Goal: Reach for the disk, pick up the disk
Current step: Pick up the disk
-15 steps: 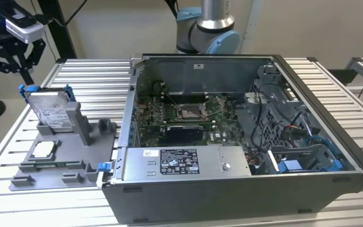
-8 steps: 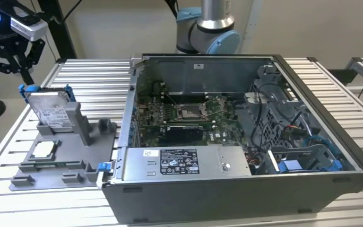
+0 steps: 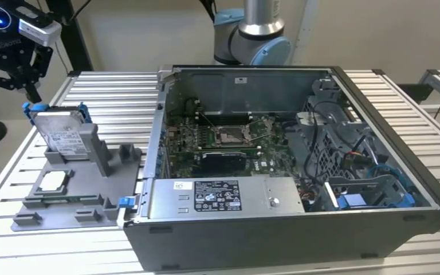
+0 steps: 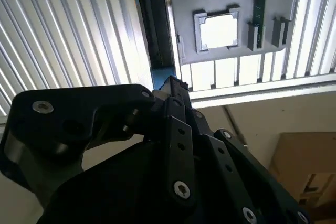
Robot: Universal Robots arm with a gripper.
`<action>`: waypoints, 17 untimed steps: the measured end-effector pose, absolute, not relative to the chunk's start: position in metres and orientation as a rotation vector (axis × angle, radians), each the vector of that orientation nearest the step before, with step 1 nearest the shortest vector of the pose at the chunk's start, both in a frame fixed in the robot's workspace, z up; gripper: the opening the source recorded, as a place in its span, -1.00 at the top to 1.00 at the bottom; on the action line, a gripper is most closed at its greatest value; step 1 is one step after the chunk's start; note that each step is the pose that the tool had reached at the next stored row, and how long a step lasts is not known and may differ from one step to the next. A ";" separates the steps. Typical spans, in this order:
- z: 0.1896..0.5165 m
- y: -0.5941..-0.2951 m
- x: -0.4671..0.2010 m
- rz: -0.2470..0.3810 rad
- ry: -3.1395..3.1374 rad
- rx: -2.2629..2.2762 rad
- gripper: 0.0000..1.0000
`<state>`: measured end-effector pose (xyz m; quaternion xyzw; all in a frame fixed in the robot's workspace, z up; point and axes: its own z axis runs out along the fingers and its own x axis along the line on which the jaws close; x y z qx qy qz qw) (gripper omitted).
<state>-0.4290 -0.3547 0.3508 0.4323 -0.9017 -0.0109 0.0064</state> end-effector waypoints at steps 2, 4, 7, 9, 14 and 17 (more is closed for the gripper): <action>0.351 -0.355 -0.429 -0.034 -2.796 1.403 1.00; 0.351 -0.355 -0.429 -0.033 -2.768 1.456 1.00; 0.351 -0.355 -0.429 -0.033 -2.727 1.530 1.00; 0.350 -0.355 -0.429 -0.032 -2.700 1.578 1.00; 0.350 -0.355 -0.429 -0.031 -2.624 1.700 1.00; 0.349 -0.355 -0.429 -0.030 -2.576 1.770 1.00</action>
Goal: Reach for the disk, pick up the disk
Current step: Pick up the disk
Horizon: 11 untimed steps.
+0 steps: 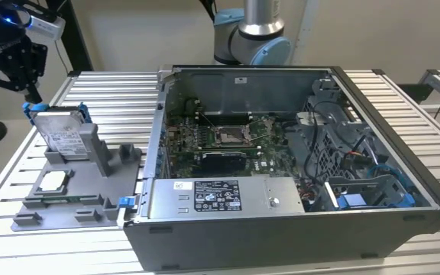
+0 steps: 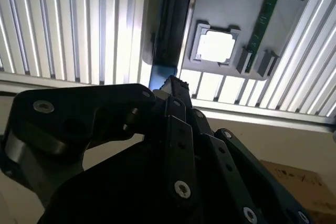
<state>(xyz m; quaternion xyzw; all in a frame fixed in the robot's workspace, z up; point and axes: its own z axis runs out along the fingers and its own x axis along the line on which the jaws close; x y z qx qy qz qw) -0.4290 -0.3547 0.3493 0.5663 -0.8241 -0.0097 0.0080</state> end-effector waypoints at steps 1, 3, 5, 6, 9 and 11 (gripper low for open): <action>0.349 -0.355 -0.429 -0.030 -2.559 1.795 1.00; 0.349 -0.355 -0.429 -0.030 -2.525 1.841 1.00; 0.348 -0.355 -0.429 -0.029 -2.491 1.887 1.00; 0.348 -0.355 -0.429 -0.028 -2.474 1.909 1.00; 0.348 -0.355 -0.429 -0.027 -2.420 1.977 1.00; 0.348 -0.355 -0.429 -0.027 -2.400 2.001 1.00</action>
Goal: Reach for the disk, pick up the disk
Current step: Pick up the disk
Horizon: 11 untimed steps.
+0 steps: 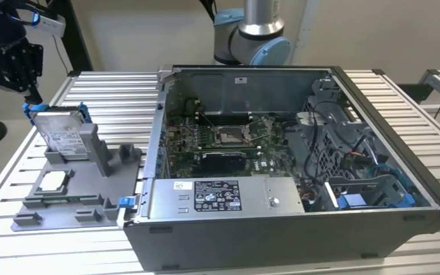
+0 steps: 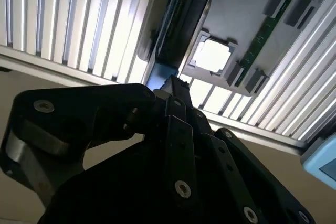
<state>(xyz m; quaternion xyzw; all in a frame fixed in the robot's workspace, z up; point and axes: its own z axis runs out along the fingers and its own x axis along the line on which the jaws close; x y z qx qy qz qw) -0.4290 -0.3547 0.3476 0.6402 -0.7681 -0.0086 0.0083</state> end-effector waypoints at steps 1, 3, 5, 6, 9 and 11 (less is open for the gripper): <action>0.348 -0.355 -0.429 -0.027 -2.400 2.002 1.00; 0.348 -0.355 -0.429 -0.027 -2.399 2.003 1.00; 0.348 -0.355 -0.429 -0.027 -2.397 2.004 1.00; 0.348 -0.355 -0.429 -0.027 -2.397 2.005 -1.00; 0.348 -0.355 -0.429 -0.027 -2.395 2.007 -1.00; 0.348 -0.355 -0.429 -0.027 -2.394 2.009 -1.00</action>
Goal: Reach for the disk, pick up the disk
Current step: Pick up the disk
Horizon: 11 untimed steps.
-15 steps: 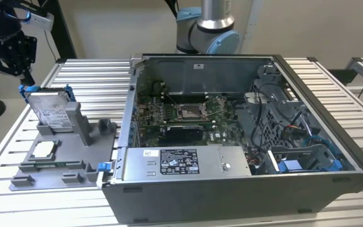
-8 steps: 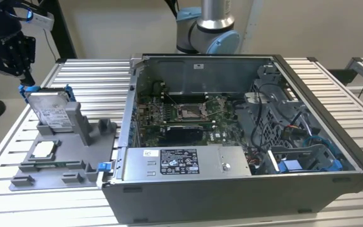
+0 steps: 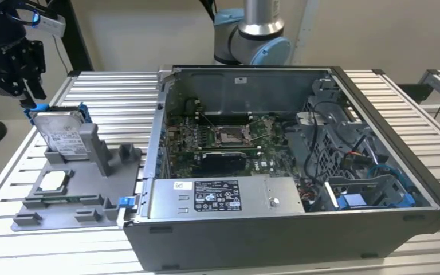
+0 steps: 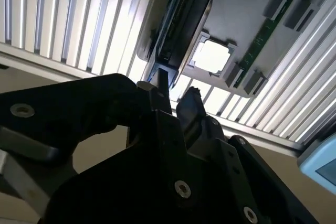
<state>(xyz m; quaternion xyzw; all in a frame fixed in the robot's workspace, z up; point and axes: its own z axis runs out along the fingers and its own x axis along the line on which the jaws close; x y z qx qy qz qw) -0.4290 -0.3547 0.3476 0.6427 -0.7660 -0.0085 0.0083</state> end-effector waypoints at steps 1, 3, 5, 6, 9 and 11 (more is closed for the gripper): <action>0.348 -0.355 -0.429 -0.027 -2.393 2.009 -1.00; 0.348 -0.355 -0.429 -0.027 -2.392 2.011 -1.00; 0.348 -0.355 -0.429 -0.027 -2.391 2.012 -1.00; 0.348 -0.355 -0.429 -0.027 -2.390 2.013 -1.00; 0.345 -0.354 -0.429 -0.026 -2.391 2.013 -1.00; 0.342 -0.354 -0.429 -0.024 -2.390 2.016 -1.00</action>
